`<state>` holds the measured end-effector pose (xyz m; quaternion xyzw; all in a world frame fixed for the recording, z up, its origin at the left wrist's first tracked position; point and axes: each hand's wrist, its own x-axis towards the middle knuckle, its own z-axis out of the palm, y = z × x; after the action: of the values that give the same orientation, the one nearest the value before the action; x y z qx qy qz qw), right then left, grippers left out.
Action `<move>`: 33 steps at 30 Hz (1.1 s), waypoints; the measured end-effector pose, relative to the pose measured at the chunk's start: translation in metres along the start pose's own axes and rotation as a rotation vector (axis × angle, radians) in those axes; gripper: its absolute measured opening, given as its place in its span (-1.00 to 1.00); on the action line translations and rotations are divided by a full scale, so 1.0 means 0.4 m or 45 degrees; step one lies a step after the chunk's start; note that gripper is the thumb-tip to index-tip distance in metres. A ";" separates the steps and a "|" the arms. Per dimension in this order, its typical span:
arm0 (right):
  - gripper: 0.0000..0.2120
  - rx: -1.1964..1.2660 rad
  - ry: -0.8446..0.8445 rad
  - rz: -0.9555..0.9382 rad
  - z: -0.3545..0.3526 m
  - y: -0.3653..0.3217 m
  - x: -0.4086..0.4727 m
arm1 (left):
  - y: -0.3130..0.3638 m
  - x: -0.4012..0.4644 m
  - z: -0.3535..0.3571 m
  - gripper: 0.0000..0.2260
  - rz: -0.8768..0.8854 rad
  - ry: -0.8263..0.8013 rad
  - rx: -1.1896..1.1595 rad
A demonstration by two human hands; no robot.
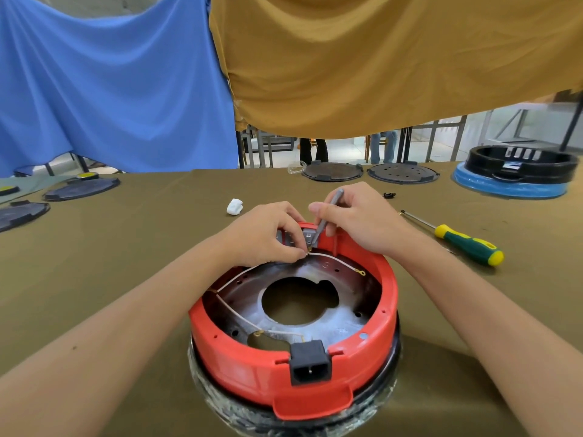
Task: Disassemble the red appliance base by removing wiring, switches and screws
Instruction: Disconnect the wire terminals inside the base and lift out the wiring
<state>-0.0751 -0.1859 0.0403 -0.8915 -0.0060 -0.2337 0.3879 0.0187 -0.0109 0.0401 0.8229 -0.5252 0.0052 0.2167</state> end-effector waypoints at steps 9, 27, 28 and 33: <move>-0.66 0.067 0.005 0.029 0.002 0.005 0.006 | 0.000 0.000 0.000 -0.90 0.014 0.008 0.005; -0.69 -0.079 0.058 -0.089 0.008 -0.003 -0.010 | -0.004 0.003 0.001 -0.91 0.019 0.001 -0.005; -0.68 -0.080 0.055 -0.086 0.008 -0.004 -0.008 | -0.004 0.003 0.001 -0.92 0.020 0.000 -0.004; -0.62 -0.013 0.052 0.006 0.011 -0.008 0.004 | -0.003 0.003 0.001 -0.87 0.024 0.005 -0.004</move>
<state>-0.0723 -0.1811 0.0405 -0.8885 0.0051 -0.2510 0.3841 0.0201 -0.0117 0.0397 0.8175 -0.5327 0.0079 0.2190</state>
